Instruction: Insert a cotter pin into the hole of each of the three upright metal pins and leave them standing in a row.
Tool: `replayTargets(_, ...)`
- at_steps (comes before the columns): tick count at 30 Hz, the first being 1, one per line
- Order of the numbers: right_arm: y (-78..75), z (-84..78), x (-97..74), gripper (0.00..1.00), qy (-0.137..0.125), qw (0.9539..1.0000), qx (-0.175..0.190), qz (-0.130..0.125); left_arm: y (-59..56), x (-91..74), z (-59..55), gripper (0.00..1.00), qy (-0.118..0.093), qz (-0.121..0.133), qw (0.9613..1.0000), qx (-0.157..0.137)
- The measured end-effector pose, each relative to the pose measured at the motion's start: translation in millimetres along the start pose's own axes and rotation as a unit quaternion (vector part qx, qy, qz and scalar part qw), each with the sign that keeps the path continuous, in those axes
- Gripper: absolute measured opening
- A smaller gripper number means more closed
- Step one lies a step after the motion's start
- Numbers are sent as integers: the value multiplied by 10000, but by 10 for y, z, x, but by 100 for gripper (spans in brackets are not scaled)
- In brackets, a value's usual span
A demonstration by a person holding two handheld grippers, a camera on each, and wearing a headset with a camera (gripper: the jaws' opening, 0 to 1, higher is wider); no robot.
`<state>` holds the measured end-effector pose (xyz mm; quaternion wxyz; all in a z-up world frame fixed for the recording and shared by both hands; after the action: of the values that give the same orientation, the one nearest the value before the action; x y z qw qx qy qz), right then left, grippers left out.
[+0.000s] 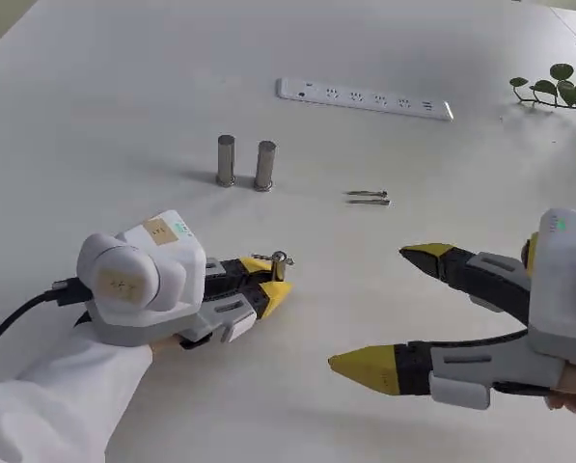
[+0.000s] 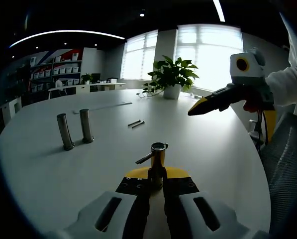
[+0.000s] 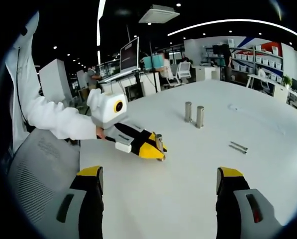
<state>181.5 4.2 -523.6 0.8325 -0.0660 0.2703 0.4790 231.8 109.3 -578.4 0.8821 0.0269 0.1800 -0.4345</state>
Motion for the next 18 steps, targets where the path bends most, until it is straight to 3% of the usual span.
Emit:
replayTargets(12,13,-59,-70,98,51,9998,147,-98,-13,16,50,6,-84,-7,9999,64)
replayTargets(18,-2,-72,-102,97,71,9997,155,-194,105,25,154,6,-163,125,9996,185)
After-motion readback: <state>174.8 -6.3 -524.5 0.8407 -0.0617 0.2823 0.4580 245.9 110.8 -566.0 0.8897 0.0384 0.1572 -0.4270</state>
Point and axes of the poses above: the centre of the closed fingertips' face, and the gripper's own axes: x roughly forward along the fingers, y roughly to its left, z roughly out of its top, the point moved 3 cm from there along -x, roughly backward along the fingers, and after that the axes turned 2 degrees about x, right-handed, at the moved point
